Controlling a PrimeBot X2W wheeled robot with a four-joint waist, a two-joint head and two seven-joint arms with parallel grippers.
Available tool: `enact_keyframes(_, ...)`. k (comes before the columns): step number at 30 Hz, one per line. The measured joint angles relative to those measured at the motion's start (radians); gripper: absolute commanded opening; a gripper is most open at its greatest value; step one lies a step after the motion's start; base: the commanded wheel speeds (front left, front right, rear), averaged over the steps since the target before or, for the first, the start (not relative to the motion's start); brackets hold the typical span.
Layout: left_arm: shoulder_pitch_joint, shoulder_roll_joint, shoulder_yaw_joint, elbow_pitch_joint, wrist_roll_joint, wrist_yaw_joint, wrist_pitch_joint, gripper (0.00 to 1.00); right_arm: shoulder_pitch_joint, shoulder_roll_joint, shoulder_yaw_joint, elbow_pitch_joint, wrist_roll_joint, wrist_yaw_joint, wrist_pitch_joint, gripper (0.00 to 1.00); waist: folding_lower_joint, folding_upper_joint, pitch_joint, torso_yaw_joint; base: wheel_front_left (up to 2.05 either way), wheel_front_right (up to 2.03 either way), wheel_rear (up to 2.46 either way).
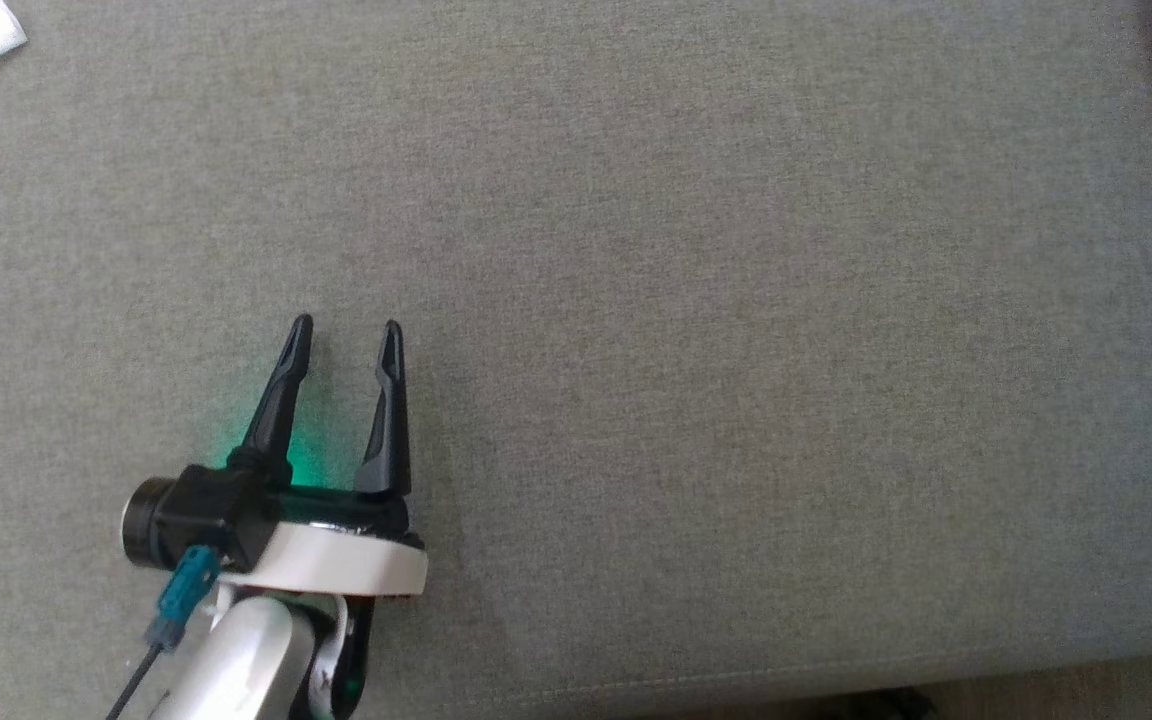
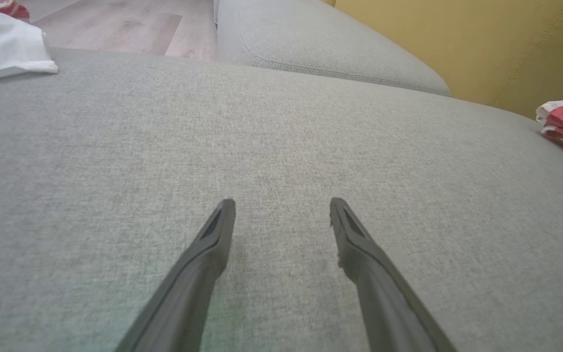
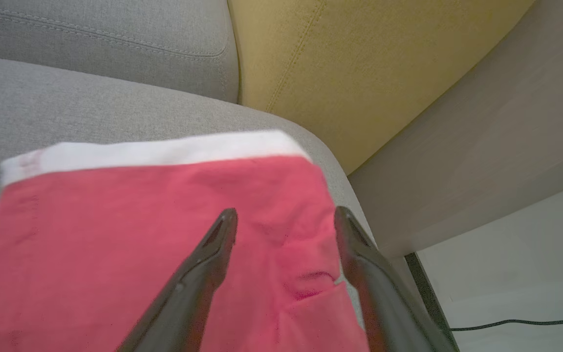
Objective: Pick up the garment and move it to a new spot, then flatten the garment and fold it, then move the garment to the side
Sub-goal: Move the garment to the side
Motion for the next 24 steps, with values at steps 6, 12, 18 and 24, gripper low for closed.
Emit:
enact_keyframes(6,0.0,-0.002,0.0,0.011,-0.002,0.0,-0.01,1.0,-0.006,0.04,-0.048,0.017,-0.039,0.0,-0.038,1.0,-0.0001,0.0,-0.029,-0.004,0.0,0.0,0.0)
enact_keyframes(12,0.0,-0.011,0.003,0.056,-0.02,-0.003,-0.034,1.0,-0.003,0.094,-0.033,0.02,-0.036,0.0,-0.103,1.0,-0.0003,0.0,-0.103,-0.006,0.0,0.0,0.0)
enact_keyframes(18,0.006,-0.025,0.018,0.141,-0.055,-0.021,-0.06,1.0,0.063,0.169,0.0,0.024,0.031,0.0,-0.163,1.0,-0.0004,0.0001,-0.228,0.001,0.0,0.0,0.0)
enact_keyframes(24,0.084,-0.031,0.056,0.228,-0.095,-0.019,-0.075,1.0,0.24,0.281,0.056,0.028,0.107,0.0,-0.237,1.0,-0.0005,0.0001,-0.385,0.014,0.0,0.0,0.0)
